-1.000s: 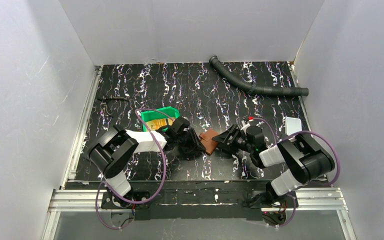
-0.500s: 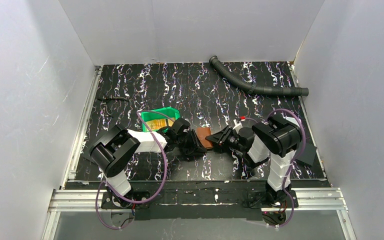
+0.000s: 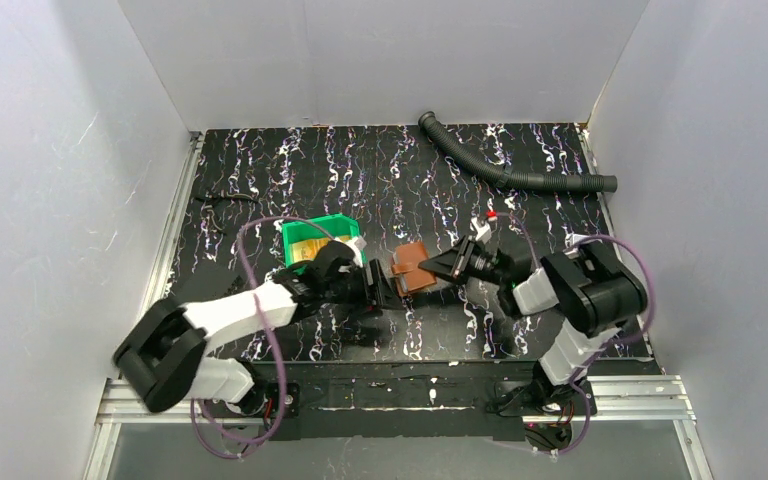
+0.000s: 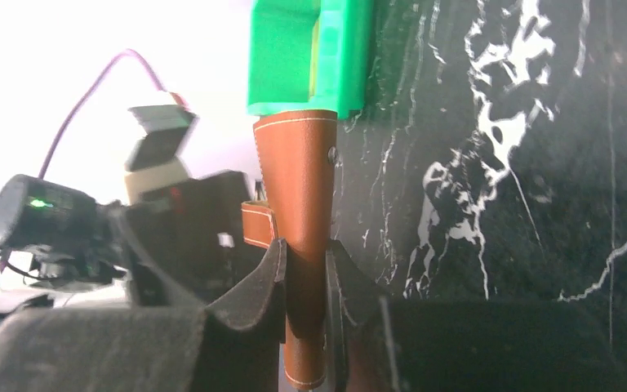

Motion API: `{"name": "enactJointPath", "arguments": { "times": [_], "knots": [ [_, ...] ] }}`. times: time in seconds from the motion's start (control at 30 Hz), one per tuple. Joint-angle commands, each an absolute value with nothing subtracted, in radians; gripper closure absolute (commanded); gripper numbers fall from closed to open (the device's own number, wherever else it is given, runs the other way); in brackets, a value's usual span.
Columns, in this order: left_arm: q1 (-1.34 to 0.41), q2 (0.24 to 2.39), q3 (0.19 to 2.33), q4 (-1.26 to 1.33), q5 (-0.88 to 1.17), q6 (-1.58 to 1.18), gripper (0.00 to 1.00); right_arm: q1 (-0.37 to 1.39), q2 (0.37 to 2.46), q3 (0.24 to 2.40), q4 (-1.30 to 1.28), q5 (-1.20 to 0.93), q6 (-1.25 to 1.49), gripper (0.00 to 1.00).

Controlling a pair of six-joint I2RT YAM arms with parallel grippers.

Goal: Put the credit cards into the card holder
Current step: Pick up the card holder from the center of the board.

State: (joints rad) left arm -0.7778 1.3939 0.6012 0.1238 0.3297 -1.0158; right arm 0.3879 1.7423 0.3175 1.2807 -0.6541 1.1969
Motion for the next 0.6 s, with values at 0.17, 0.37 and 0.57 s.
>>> {"name": "enactJointPath", "arguments": {
  "times": [0.17, 0.37, 0.57],
  "knots": [
    [-0.702, 1.034, 0.866, -0.332, 0.376, -0.682, 0.22, 0.345, 1.466, 0.677, 0.174, -1.011, 0.54, 0.97],
    [-0.698, 1.063, 0.913, -0.245, 0.473, -0.665, 0.23, 0.358, 1.428, 0.642, 0.313, -1.041, 0.676, 0.98],
    [-0.704, 1.162, 0.904, -0.101, 0.566, -0.678, 0.23, 0.362, 1.387, 0.638, 0.364, -1.049, 0.771, 0.99]
  ]
}}
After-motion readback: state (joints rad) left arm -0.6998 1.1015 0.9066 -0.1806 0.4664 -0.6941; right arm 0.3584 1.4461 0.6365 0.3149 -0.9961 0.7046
